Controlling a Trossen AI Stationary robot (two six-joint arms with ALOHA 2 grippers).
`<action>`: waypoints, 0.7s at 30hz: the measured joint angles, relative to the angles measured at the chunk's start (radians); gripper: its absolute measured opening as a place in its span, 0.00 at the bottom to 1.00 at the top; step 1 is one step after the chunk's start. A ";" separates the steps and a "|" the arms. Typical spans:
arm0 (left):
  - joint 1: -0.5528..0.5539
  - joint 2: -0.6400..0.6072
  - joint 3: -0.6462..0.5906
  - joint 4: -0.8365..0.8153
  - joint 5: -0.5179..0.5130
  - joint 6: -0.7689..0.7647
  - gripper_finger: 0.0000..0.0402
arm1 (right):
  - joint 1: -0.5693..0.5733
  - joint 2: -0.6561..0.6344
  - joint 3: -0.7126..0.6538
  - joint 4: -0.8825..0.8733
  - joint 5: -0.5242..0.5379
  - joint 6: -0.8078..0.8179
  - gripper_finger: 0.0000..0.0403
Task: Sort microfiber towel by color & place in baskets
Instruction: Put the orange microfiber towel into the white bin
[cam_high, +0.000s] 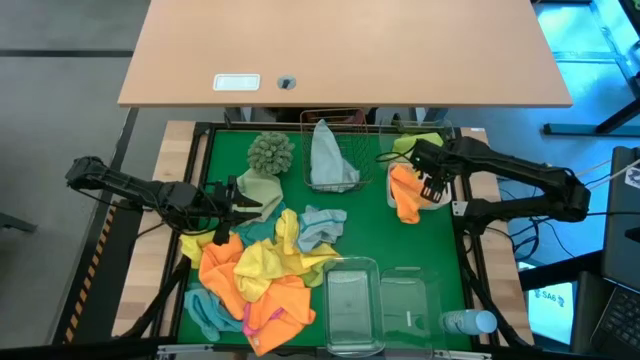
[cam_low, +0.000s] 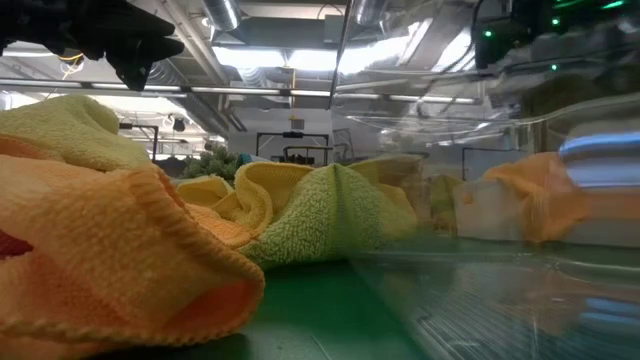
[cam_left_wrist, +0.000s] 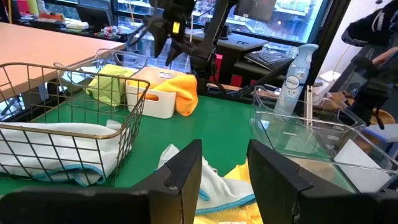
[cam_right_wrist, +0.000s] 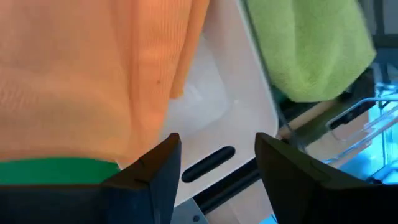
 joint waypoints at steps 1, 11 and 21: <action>0.000 0.000 0.000 0.000 0.000 0.000 0.31 | 0.000 0.000 0.010 0.000 -0.002 0.000 0.51; 0.000 0.000 0.000 0.000 0.000 0.000 0.31 | 0.002 0.000 0.044 0.074 -0.436 0.084 0.51; 0.000 0.000 0.000 0.000 0.000 -0.002 0.31 | 0.193 0.005 0.044 0.199 -0.334 0.169 0.51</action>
